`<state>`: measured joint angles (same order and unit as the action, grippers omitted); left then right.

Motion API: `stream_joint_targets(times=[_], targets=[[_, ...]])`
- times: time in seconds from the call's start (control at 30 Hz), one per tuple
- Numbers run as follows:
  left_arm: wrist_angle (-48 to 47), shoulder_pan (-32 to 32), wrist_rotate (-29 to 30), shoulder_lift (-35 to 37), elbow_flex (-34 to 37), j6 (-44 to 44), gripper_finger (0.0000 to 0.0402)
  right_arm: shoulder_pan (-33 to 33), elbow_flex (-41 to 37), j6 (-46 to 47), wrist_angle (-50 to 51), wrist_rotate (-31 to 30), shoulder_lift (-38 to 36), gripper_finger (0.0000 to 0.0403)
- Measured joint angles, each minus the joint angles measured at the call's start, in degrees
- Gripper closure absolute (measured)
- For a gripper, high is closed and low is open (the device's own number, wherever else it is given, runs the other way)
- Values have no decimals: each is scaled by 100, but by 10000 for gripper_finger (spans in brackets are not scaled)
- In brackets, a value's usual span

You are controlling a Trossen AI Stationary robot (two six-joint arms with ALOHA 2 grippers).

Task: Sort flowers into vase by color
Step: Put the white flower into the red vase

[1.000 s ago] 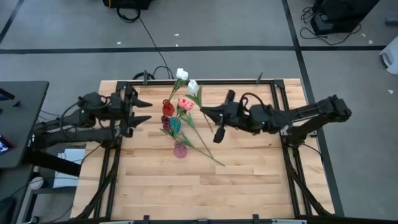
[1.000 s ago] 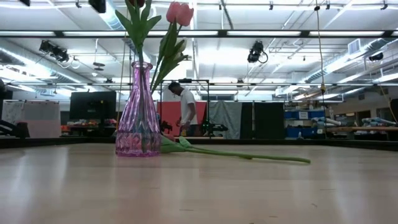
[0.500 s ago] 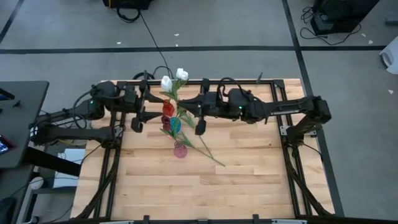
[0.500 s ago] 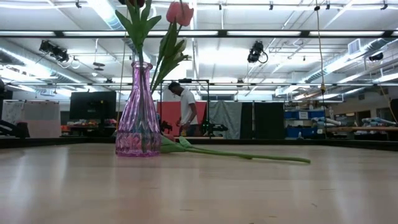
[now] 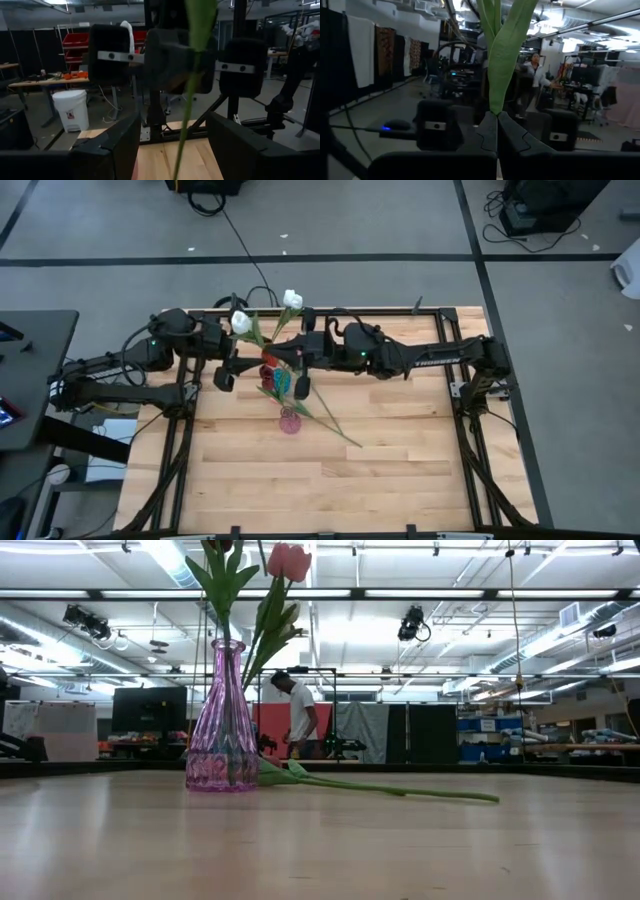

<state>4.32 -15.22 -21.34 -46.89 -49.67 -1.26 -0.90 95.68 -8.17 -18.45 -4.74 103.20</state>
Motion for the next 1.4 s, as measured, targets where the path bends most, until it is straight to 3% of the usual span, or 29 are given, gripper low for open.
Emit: stream_joint_targets(times=[0.17, 0.6, 0.77, 1.0, 1.27, 1.4], targets=[[141, 0, 29, -5, -2, -145, 189, 41, 7, -8, -74, -69, -7, 397], [791, -4, 111, -656, -2, -181, 319, 41, 7, -82, -116, -168, -9, 397], [808, -2, 7, -658, -2, -310, 387, 43, 7, -84, -75, -182, -9, 397], [578, -6, -167, -552, -70, -304, 394, 34, 11, -77, 9, -187, -16, 381], [317, -582, -722, 149, -101, -306, 394, -104, 2, 184, 1004, -157, -408, 286], [-2, -967, -983, 441, -101, -289, 394, -94, -121, 493, 1426, -147, -646, 257]])
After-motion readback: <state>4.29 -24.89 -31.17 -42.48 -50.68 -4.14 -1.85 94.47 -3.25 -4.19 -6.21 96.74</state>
